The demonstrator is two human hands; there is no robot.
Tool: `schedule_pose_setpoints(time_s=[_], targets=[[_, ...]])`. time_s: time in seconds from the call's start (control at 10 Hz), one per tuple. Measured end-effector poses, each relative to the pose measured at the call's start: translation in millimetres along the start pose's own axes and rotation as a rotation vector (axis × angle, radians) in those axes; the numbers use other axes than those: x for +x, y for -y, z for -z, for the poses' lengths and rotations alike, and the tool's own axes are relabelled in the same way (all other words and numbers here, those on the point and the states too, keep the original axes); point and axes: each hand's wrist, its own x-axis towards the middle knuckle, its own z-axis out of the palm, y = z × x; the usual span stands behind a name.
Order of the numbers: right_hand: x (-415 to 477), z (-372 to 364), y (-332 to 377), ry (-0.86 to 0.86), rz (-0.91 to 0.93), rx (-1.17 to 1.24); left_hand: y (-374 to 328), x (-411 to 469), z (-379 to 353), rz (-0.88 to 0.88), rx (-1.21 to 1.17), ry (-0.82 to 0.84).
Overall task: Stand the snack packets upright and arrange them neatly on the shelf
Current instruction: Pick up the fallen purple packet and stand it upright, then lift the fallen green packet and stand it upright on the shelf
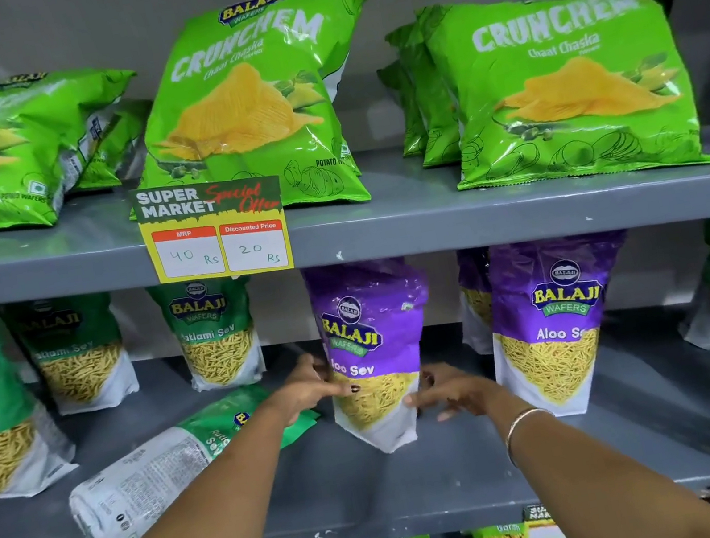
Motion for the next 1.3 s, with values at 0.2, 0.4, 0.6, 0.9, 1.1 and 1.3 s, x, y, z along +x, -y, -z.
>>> schedule_pose_setpoints(time_s=[0.2, 0.4, 0.6, 0.9, 1.1, 1.3], targets=[[8.0, 11.0, -3.0, -0.017, -0.021, 0.208, 1.3, -16.5, -5.9, -0.005, 0.046, -0.06], [13.1, 5.1, -6.2, -0.086, 0.107, 0.149, 21.3, 5.6, -13.0, -0.093, -0.059, -0.192], [16.1, 4.1, -3.4, -0.064, -0.051, -0.034, 19.2, -5.5, 0.3, -0.026, 0.06, -0.137], [22.1, -120.4, 49.9, 0.17, -0.469, 0.106, 141.7, 21.5, 189.9, -0.077, 0.658, -0.056], [49.2, -247.3, 75.2, -0.153, -0.363, 0.823, 183.0, -4.7, 245.2, 0.291, -0.095, -0.202], [44.1, -252.5, 88.5, -0.285, -0.287, 0.916, 153.5, -57.2, 245.4, 0.248, -0.003, 0.269]])
